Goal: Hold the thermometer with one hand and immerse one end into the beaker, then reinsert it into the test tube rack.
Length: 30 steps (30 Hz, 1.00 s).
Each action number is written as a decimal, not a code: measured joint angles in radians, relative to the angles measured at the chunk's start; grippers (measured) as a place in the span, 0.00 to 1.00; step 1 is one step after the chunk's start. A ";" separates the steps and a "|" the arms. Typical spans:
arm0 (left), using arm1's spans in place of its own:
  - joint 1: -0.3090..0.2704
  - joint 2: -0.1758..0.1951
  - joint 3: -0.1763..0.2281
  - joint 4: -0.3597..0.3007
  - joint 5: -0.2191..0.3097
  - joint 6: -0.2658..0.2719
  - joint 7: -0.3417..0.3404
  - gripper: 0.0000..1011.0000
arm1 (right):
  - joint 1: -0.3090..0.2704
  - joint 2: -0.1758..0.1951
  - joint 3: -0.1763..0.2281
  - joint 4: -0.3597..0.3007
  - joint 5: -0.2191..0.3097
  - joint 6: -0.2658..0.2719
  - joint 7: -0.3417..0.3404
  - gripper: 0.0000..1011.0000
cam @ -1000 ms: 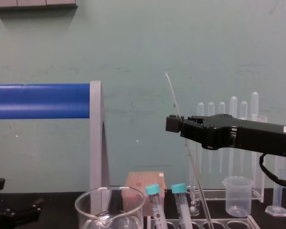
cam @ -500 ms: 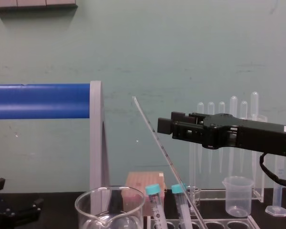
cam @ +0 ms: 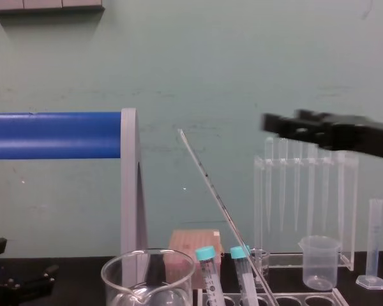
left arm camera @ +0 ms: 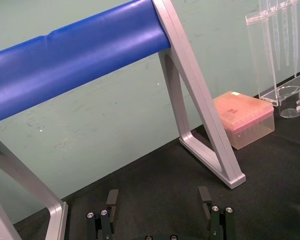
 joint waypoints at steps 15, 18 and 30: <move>0.000 0.000 0.000 0.000 0.000 0.000 0.000 1.00 | -0.152 -0.025 0.054 0.057 -0.323 0.033 -0.522 0.99; 0.000 0.000 0.000 0.000 0.000 0.000 0.000 1.00 | -0.154 -0.029 0.052 0.065 -0.330 0.029 -0.527 0.99; 0.000 0.000 0.000 0.000 0.000 0.000 0.000 1.00 | -0.153 -0.025 0.052 0.058 -0.326 0.032 -0.526 0.99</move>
